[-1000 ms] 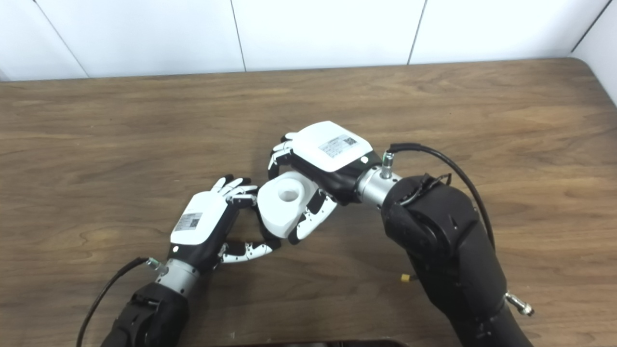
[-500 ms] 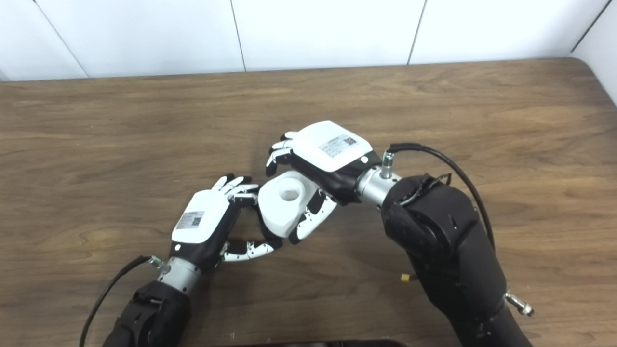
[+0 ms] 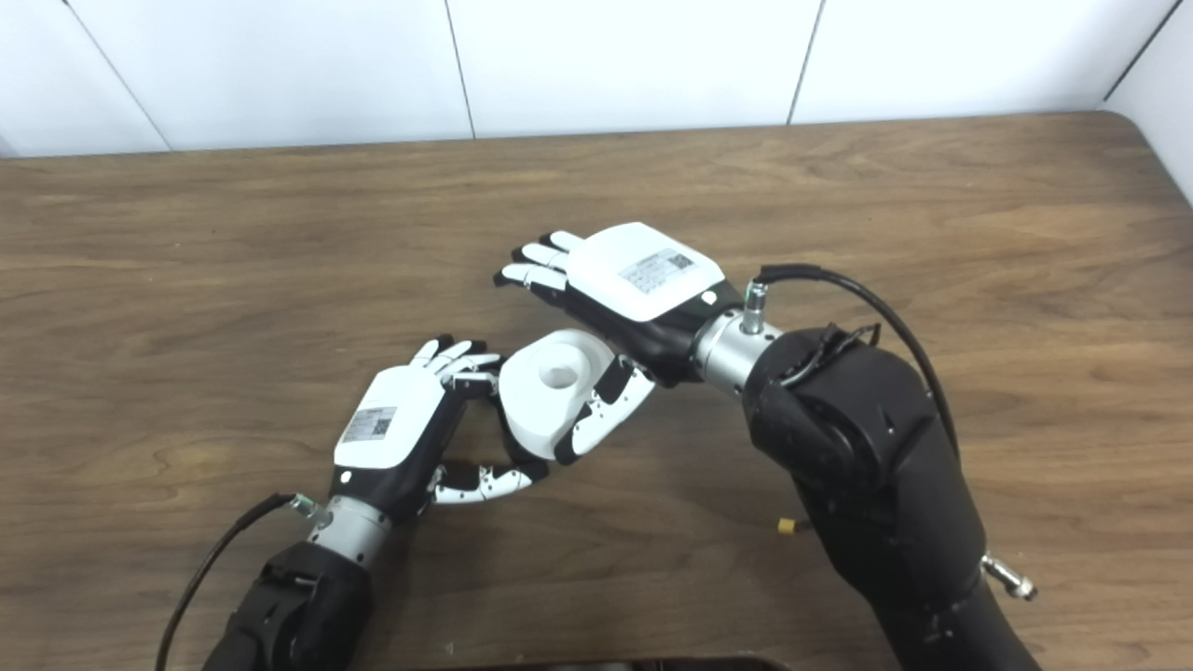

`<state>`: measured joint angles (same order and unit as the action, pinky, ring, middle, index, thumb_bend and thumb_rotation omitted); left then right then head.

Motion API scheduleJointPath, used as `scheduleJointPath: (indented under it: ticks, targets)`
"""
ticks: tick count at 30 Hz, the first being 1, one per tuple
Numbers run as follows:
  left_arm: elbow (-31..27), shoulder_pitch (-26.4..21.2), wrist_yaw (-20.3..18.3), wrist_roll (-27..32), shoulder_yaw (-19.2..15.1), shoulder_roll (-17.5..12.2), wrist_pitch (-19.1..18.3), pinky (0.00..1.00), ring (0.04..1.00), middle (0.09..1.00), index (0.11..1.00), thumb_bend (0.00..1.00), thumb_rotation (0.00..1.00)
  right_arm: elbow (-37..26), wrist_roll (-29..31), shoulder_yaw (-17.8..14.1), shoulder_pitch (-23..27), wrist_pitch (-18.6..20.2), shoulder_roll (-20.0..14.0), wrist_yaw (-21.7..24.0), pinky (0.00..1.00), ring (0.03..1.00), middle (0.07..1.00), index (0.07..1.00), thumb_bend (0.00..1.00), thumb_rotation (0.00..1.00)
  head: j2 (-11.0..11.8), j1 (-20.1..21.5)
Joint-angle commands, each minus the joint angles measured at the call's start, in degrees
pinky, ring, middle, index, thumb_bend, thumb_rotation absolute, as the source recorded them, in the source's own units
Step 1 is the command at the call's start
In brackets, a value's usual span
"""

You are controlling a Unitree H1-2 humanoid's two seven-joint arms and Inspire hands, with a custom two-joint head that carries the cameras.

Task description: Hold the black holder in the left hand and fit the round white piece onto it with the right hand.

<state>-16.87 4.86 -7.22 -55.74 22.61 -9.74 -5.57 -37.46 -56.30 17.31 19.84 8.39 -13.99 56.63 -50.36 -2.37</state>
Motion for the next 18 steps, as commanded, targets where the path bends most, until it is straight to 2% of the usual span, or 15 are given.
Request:
scheduleJointPath:
  ticks: [1,6,18]
  targets:
    - [0.63,0.26,-1.28,-1.86,0.34,-0.04,-1.34,0.98,0.907,0.828,0.828,0.87,0.26,-2.0,0.72,-1.04,2.45,0.48,-0.68,0.53,0.91,0.998,0.978,0.942,1.0,0.48,-0.06,-0.01]
    - [0.21,0.37,-2.15,-2.71,0.32,0.15,-2.09,0.97,0.909,0.846,0.861,0.91,0.31,-2.15,1.41,-1.38,2.65,1.0,-1.09,0.83,0.91,1.0,0.979,0.946,1.0,0.49,-0.04,-0.35]
    - [-3.02,0.17,-8.62,-2.59,0.09,0.04,-5.71,0.99,0.94,0.883,0.925,0.99,0.38,-2.32,1.6,-2.25,2.81,1.4,-2.49,1.68,0.92,1.0,0.986,0.953,1.0,0.48,0.07,-0.09]
